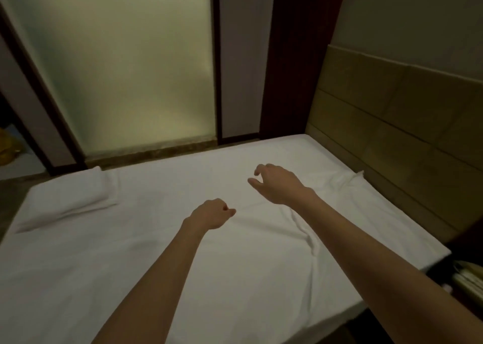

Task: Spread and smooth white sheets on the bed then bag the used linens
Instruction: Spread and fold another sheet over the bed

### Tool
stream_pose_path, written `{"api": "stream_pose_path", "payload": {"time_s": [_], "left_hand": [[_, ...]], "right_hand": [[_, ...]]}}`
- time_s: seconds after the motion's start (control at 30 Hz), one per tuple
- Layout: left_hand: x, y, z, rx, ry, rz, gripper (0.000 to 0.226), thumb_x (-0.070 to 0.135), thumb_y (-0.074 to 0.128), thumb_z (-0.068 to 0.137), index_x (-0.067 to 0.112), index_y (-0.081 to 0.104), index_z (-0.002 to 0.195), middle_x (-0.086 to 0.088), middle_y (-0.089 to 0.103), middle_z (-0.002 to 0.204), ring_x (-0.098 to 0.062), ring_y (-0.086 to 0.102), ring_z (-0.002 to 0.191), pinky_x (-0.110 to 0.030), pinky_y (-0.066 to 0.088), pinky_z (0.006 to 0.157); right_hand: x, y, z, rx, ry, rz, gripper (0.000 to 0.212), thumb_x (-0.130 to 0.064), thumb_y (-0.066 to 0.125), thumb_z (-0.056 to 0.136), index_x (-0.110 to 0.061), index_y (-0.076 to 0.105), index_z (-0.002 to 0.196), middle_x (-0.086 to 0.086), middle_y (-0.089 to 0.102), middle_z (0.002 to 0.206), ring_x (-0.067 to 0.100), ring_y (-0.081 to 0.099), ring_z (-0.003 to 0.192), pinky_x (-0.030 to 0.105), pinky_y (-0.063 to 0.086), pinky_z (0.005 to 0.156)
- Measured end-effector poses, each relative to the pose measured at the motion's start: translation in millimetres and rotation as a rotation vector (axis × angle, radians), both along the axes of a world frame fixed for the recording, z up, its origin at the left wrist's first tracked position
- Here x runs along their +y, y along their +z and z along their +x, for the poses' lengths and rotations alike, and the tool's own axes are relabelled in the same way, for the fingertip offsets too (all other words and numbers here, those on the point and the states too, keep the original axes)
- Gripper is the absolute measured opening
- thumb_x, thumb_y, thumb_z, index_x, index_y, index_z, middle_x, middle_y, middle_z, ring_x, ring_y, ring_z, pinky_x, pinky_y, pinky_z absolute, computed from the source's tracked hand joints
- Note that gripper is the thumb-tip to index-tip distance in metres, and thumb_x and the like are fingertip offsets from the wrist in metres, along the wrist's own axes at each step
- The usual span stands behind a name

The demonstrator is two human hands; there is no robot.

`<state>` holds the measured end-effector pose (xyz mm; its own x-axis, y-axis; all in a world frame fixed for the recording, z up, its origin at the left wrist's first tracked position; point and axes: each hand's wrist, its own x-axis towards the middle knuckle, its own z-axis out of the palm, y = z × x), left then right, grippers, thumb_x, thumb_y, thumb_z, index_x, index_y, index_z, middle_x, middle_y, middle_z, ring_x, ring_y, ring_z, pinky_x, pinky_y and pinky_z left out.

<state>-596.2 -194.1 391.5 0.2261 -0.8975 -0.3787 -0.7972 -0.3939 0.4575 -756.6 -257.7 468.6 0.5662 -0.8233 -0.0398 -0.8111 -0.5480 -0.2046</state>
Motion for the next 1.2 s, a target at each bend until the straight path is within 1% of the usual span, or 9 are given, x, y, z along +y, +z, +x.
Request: {"api": "stream_pose_path", "payload": {"time_s": [0.13,0.23,0.43,0.53,0.67,0.83,0.97,1.1,1.2], "left_hand": [[-40.2,-13.6,-41.1,-0.006,-0.055,0.072,0.044,0.043,0.044,0.1,0.008,0.058,0.123,-0.009,0.064,0.119,-0.025,0.059,0.108,-0.035,0.045,0.094],[-79.9,-12.7,-65.8,-0.012,-0.127,0.075,0.044,0.042,0.044,0.1,0.007,0.061,0.12,-0.009,0.065,0.119,-0.025,0.059,0.107,-0.031,0.044,0.089],[-186.5,6.8,-113.5,0.021,-0.263,-0.034,0.044,0.039,0.043,0.101,0.005,0.06,0.123,-0.01,0.065,0.118,-0.025,0.059,0.105,-0.029,0.043,0.085],[-231.7,11.7,-137.9,0.039,-0.297,-0.117,0.041,0.039,0.045,0.101,0.007,0.062,0.118,-0.008,0.067,0.113,-0.024,0.06,0.101,-0.031,0.045,0.086],[-261.7,-3.6,-160.1,0.054,-0.319,-0.131,0.039,0.038,0.046,0.1,0.008,0.064,0.115,-0.007,0.069,0.107,-0.024,0.063,0.097,-0.037,0.05,0.09],[-291.4,-67.8,-171.9,0.041,-0.258,0.047,0.042,0.039,0.046,0.099,0.005,0.065,0.111,-0.012,0.069,0.107,-0.028,0.064,0.099,-0.042,0.05,0.094],[-312.0,-136.1,-195.5,0.055,-0.142,0.184,0.041,0.04,0.047,0.099,0.005,0.063,0.114,-0.012,0.067,0.115,-0.029,0.061,0.106,-0.038,0.047,0.095],[-324.7,-202.4,-236.9,0.088,-0.011,0.318,0.045,0.04,0.047,0.099,0.004,0.058,0.125,-0.015,0.06,0.129,-0.031,0.055,0.118,-0.034,0.043,0.097],[-337.6,-246.3,-259.5,0.193,0.163,0.356,0.048,0.038,0.049,0.098,0.002,0.053,0.13,-0.015,0.056,0.133,-0.03,0.052,0.123,-0.031,0.04,0.098]], "right_hand": [[-26.8,-14.5,-56.0,-0.001,-0.068,0.009,0.047,-0.043,0.037,0.101,-0.013,0.043,0.136,0.009,0.05,0.135,0.027,0.051,0.117,0.04,0.043,0.093],[-44.3,-42.8,-91.8,0.045,-0.141,0.08,0.048,-0.044,0.036,0.101,-0.012,0.042,0.137,0.011,0.049,0.135,0.029,0.048,0.12,0.04,0.041,0.095],[-77.5,-95.1,-143.7,0.162,-0.277,0.179,0.049,-0.045,0.035,0.101,-0.011,0.042,0.136,0.01,0.049,0.135,0.03,0.047,0.121,0.042,0.039,0.098],[-102.6,-108.9,-160.9,0.151,-0.33,0.208,0.048,-0.044,0.036,0.101,-0.011,0.043,0.135,0.01,0.049,0.136,0.03,0.047,0.122,0.042,0.037,0.099],[-140.7,-116.4,-172.6,0.156,-0.335,0.246,0.049,-0.045,0.035,0.101,-0.011,0.041,0.136,0.01,0.048,0.137,0.03,0.046,0.123,0.042,0.038,0.099],[-213.6,-118.5,-188.2,0.093,-0.293,0.244,0.047,-0.043,0.036,0.101,-0.01,0.042,0.135,0.011,0.049,0.135,0.03,0.047,0.121,0.042,0.04,0.096],[-279.4,-132.6,-207.4,0.045,-0.236,0.252,0.046,-0.041,0.038,0.101,-0.01,0.043,0.134,0.011,0.049,0.133,0.029,0.049,0.118,0.04,0.041,0.093],[-338.3,-167.4,-230.1,0.019,-0.177,0.308,0.046,-0.041,0.039,0.101,-0.01,0.043,0.135,0.011,0.048,0.134,0.029,0.05,0.117,0.04,0.042,0.093],[-369.1,-209.5,-244.2,0.011,-0.159,0.391,0.046,-0.04,0.04,0.101,-0.01,0.042,0.135,0.011,0.047,0.135,0.029,0.051,0.117,0.039,0.043,0.093]]}}
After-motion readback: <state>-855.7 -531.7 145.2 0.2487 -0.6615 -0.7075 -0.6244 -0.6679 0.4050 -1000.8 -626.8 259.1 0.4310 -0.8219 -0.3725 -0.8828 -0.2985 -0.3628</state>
